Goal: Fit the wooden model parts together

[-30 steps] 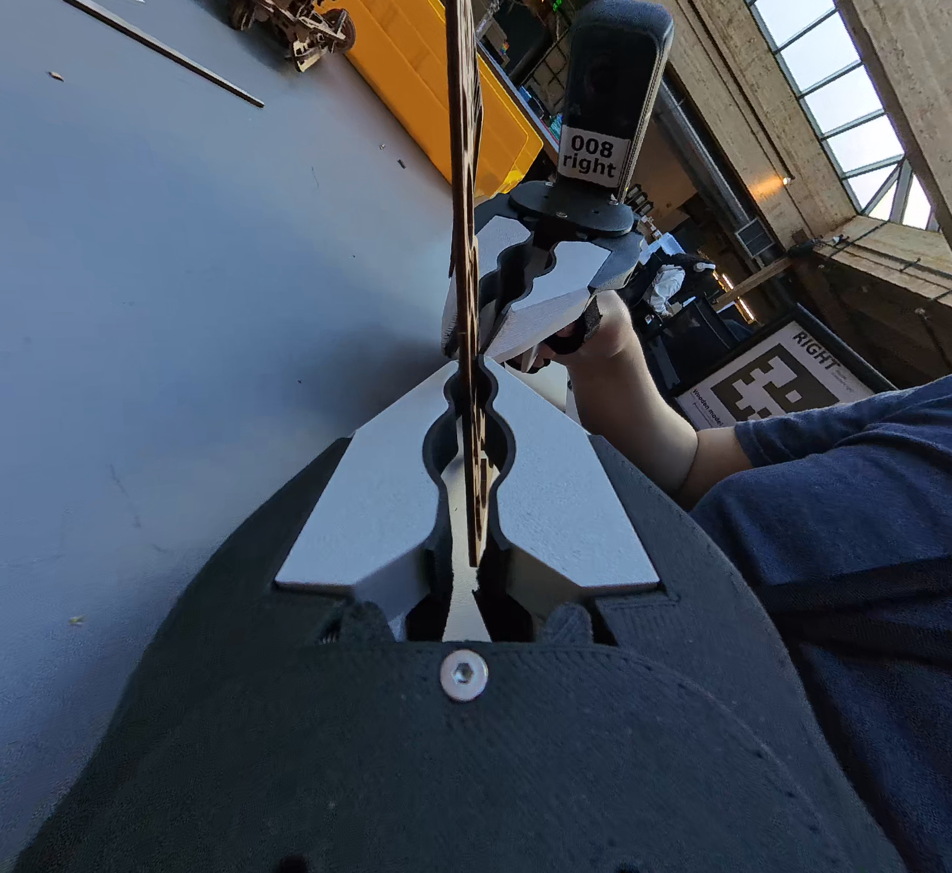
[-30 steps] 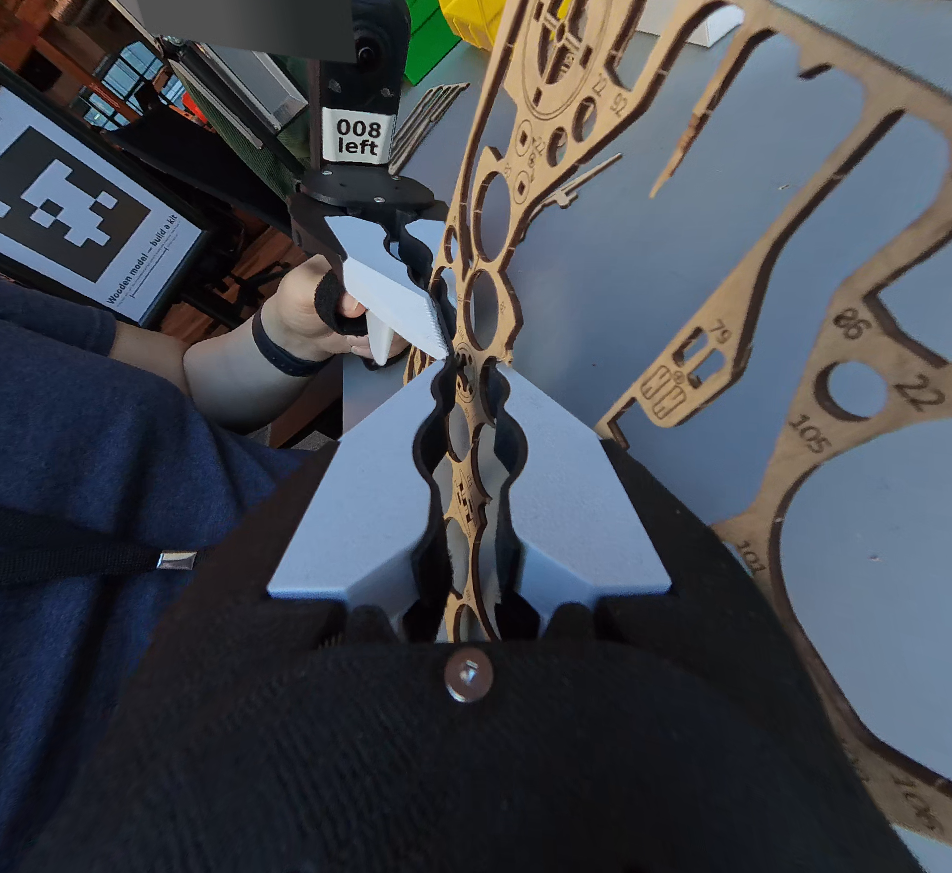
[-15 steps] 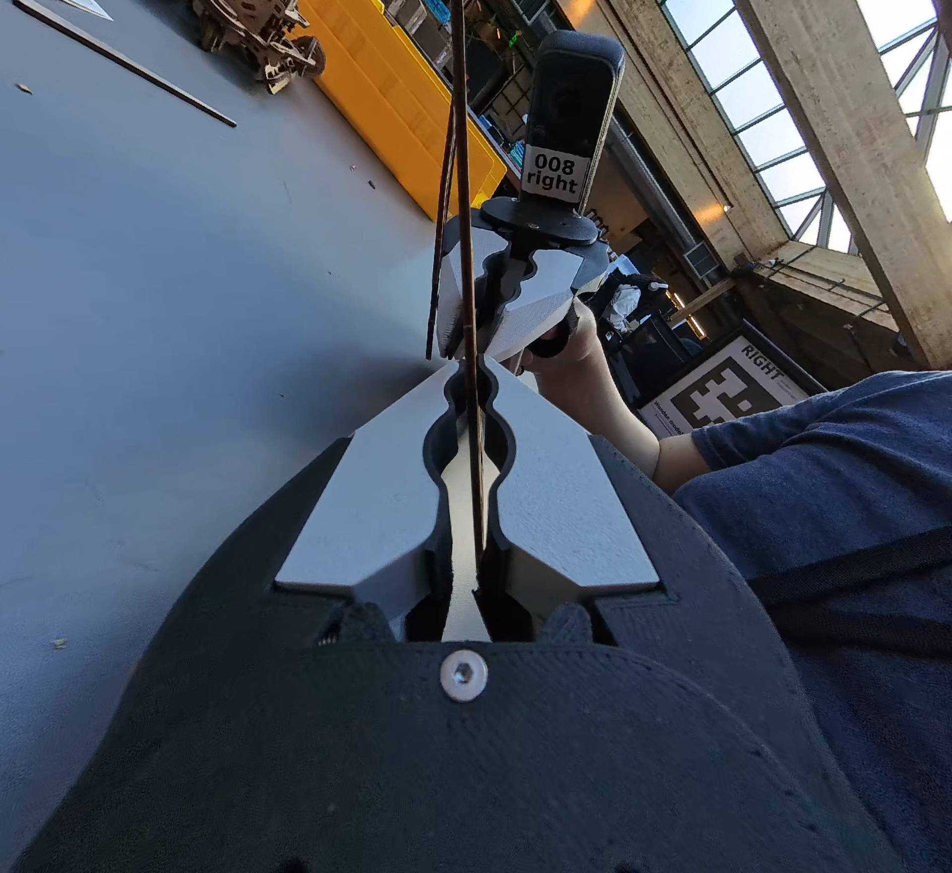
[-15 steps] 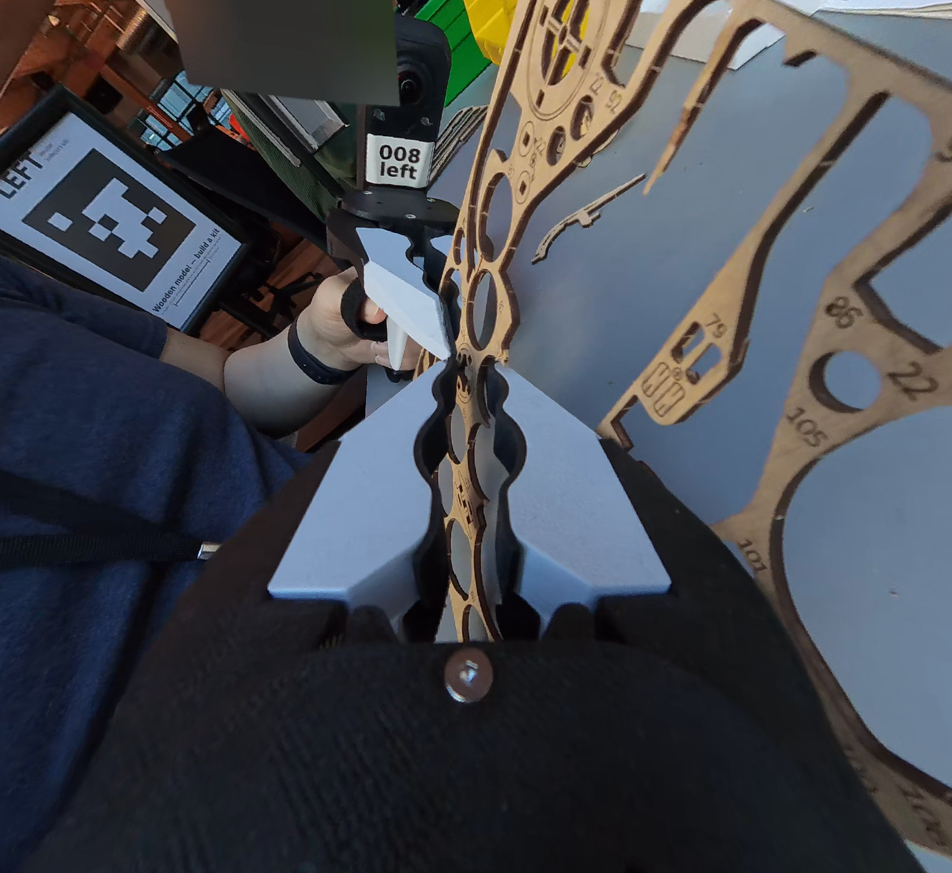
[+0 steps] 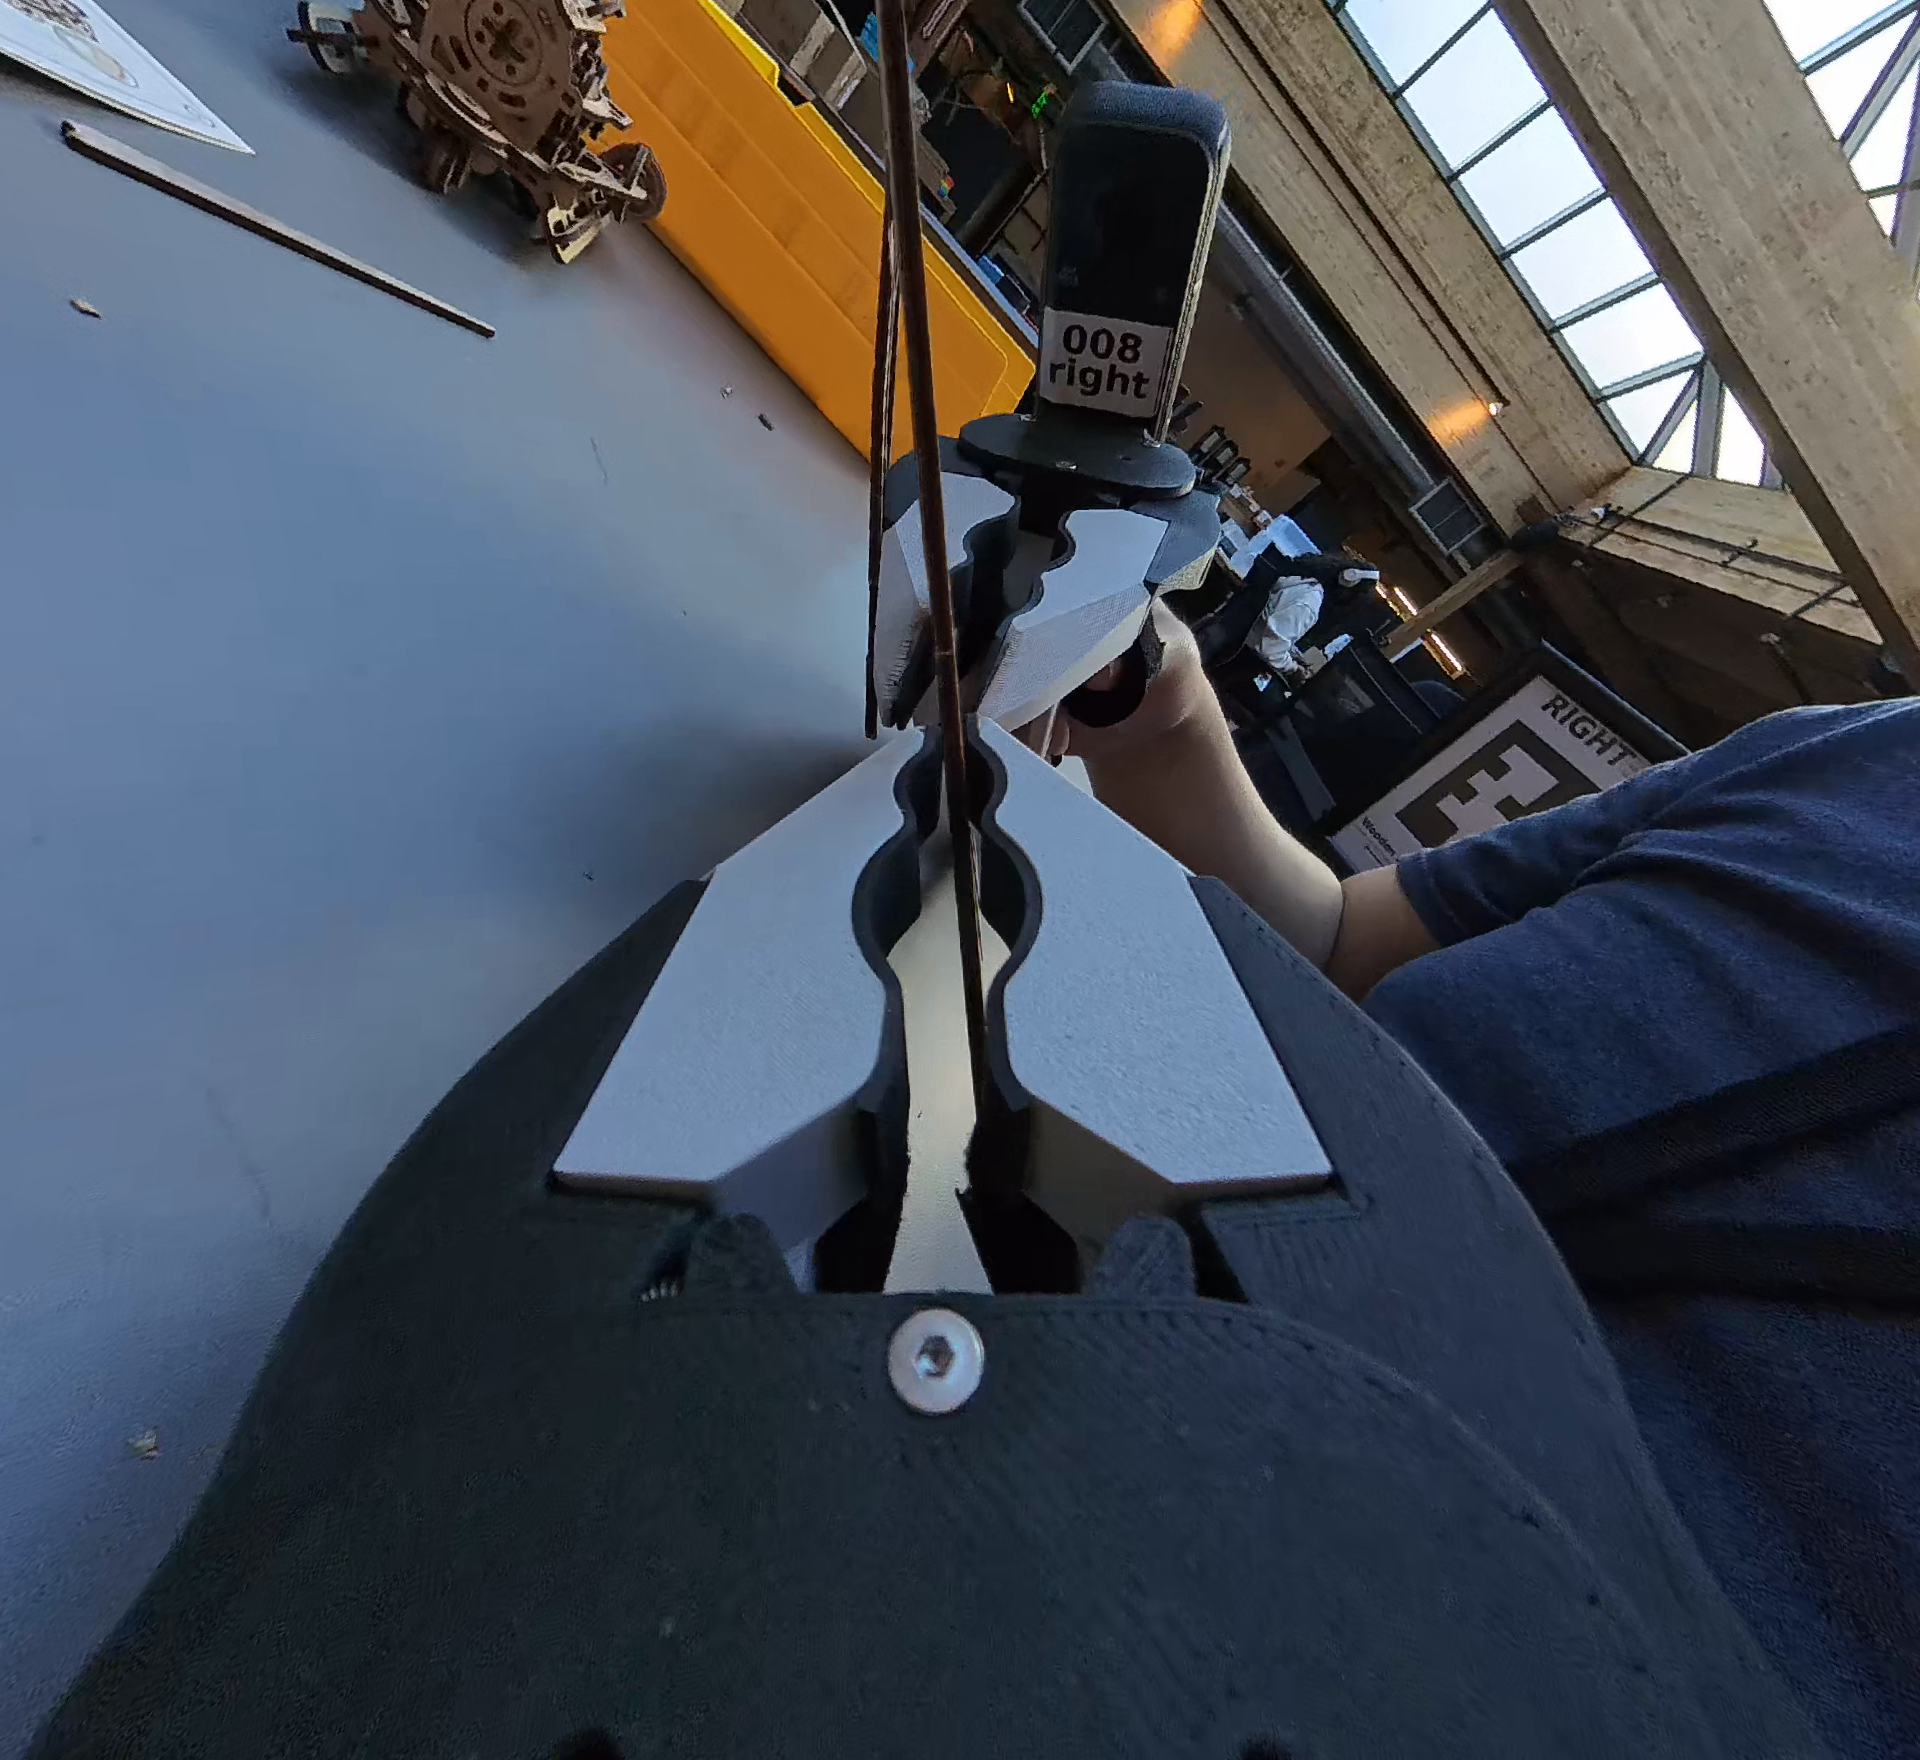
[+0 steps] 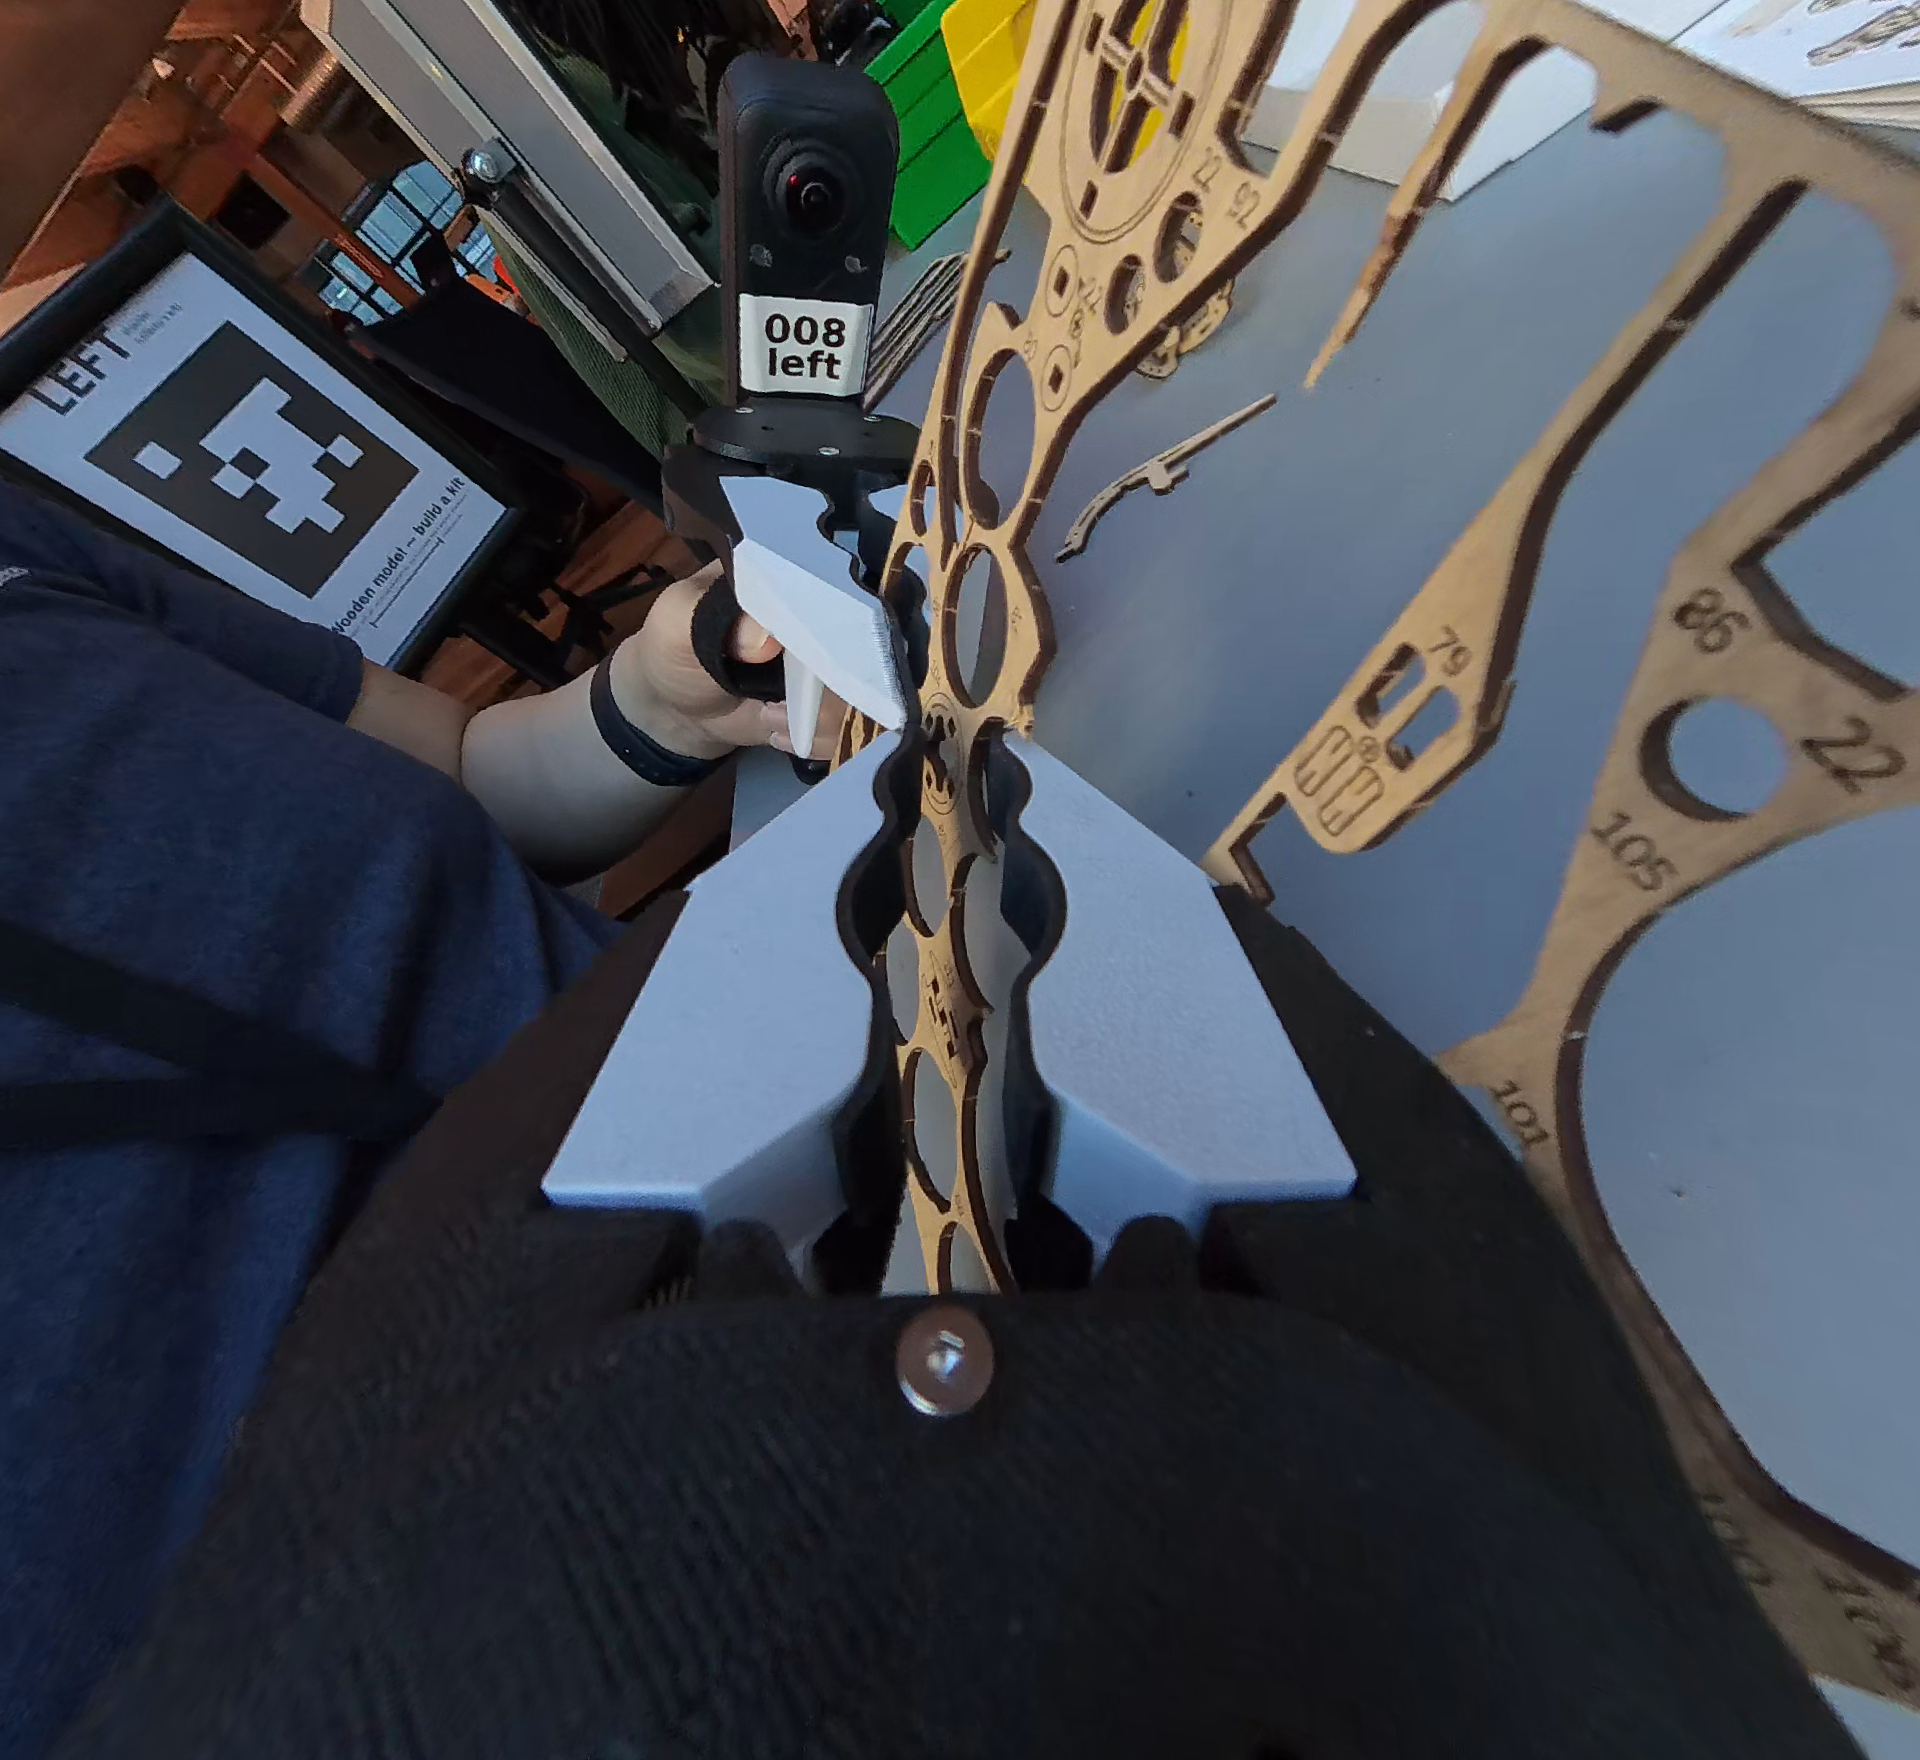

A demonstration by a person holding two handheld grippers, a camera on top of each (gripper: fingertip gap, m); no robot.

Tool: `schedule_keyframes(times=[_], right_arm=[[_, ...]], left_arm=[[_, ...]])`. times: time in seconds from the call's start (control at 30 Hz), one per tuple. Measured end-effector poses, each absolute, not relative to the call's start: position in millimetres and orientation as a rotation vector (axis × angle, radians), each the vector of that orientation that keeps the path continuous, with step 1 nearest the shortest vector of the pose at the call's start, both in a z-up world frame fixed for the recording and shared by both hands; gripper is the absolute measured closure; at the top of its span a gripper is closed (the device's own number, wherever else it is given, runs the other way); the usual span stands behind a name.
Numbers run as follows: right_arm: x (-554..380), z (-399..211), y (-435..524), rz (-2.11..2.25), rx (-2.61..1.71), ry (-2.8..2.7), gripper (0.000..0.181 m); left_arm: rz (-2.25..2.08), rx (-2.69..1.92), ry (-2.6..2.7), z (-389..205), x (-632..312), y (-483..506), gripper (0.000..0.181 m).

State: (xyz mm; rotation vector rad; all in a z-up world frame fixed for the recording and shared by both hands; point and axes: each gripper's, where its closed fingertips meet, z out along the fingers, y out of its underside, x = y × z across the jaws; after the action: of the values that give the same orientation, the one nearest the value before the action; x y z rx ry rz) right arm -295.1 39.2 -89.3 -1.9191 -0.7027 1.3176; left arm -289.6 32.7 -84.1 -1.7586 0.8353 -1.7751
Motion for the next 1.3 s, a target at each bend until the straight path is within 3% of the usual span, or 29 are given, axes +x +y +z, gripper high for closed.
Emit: schedule_keyframes(times=[1.3], right_arm=[[-290.6,-98.6,48.3,1.303,-1.963,-0.67,0.171]], left_arm=[[-1.781,-1.838,0.826,-93.6,-284.6,42.1,0.181]])
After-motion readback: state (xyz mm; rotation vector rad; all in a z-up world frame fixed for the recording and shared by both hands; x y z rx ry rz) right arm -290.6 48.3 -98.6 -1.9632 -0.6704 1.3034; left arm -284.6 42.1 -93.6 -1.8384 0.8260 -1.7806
